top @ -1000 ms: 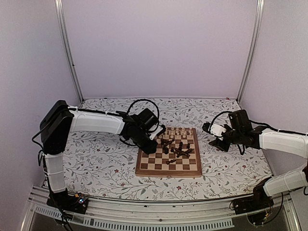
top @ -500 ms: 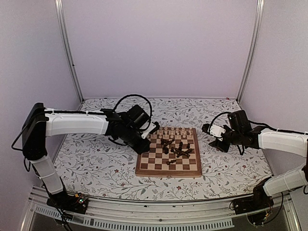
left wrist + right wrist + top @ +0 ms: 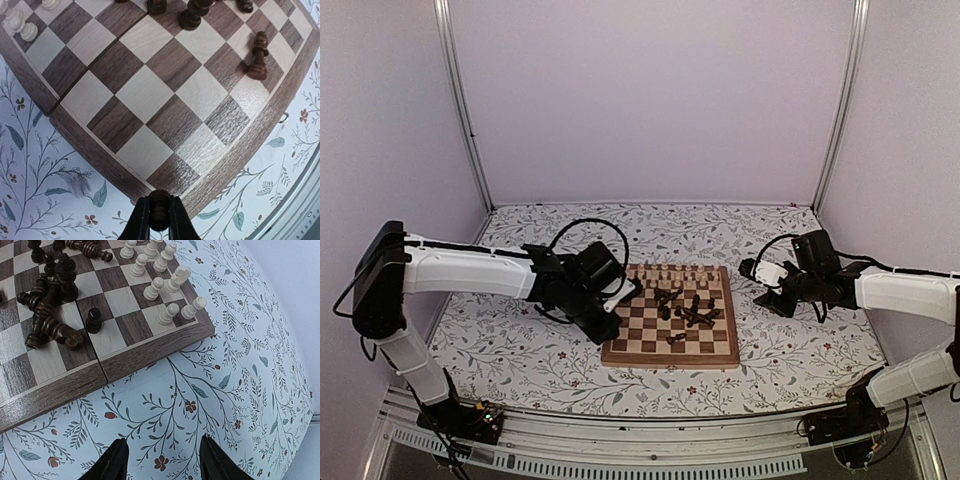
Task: Set up the chess pieces on the board
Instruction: Place the chess piece on the chessboard.
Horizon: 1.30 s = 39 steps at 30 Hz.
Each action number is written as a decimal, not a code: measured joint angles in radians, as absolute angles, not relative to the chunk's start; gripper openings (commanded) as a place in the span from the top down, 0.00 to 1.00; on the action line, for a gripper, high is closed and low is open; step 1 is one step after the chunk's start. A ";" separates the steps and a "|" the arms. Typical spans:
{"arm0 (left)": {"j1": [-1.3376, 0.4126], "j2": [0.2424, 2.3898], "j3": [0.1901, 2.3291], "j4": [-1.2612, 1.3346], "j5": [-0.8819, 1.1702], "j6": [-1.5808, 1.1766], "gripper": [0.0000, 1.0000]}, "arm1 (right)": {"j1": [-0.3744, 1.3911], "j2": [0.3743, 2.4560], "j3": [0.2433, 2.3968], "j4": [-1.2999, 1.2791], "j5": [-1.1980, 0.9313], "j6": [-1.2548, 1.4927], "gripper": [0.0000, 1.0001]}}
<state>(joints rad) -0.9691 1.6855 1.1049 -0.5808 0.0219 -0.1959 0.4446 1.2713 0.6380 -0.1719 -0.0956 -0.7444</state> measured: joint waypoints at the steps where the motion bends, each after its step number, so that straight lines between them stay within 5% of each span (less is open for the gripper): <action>1: -0.969 1.692 1.106 -0.577 0.022 -0.196 0.90 | 0.445 1.273 0.638 -0.172 -0.096 -0.744 0.49; 39: -0.970 1.841 1.198 -0.546 -0.036 -0.217 0.80 | 0.445 1.280 0.634 -0.173 -0.105 -0.749 0.49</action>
